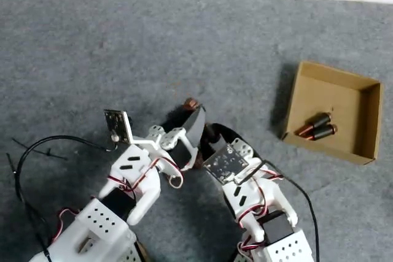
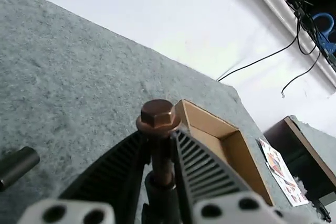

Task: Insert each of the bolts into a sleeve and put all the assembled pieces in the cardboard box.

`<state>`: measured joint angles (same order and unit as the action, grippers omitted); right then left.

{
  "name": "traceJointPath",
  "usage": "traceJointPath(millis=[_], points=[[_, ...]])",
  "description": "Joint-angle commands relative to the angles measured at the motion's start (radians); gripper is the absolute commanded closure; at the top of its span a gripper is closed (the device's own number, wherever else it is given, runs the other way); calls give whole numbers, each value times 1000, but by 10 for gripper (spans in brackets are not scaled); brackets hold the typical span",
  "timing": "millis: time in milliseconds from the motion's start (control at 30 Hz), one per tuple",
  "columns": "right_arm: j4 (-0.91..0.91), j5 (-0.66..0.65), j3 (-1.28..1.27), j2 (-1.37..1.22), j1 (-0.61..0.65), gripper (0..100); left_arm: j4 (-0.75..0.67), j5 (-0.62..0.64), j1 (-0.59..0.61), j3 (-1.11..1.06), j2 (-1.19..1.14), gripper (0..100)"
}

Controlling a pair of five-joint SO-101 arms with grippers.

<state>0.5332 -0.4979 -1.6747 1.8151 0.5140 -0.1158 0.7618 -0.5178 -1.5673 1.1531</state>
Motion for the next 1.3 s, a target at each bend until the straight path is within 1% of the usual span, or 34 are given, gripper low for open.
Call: traceJointPath(millis=[0, 67, 167, 267, 467, 567, 733, 833, 1067, 1267], points=[[-42, 12, -117, 24, -24, 994, 14, -18, -16, -8, 1, 991], [-41, 12, -117, 24, -25, 994, 14, -18, -15, -24, 1, 962], [-39, 14, -117, 24, -41, 994, 14, -18, -19, -45, 1, 870], [-39, 14, -119, 24, -53, 994, 14, -71, -22, -59, 1, 812], [-36, 14, -119, 24, -58, 994, 14, -77, -10, -64, 1, 807], [-36, 14, -119, 24, -79, 994, 12, -74, 35, -58, 7, 807], [-38, 15, -119, 24, -105, 994, 11, 21, 114, -44, 8, 806], [-38, 15, -119, 24, -114, 994, 12, 37, 143, -31, 8, 806], [-39, 15, -119, 24, -150, 994, 12, 34, 147, -28, 8, 806], [-42, 57, -119, 24, -168, 994, 12, 34, 145, -31, 8, 806]])
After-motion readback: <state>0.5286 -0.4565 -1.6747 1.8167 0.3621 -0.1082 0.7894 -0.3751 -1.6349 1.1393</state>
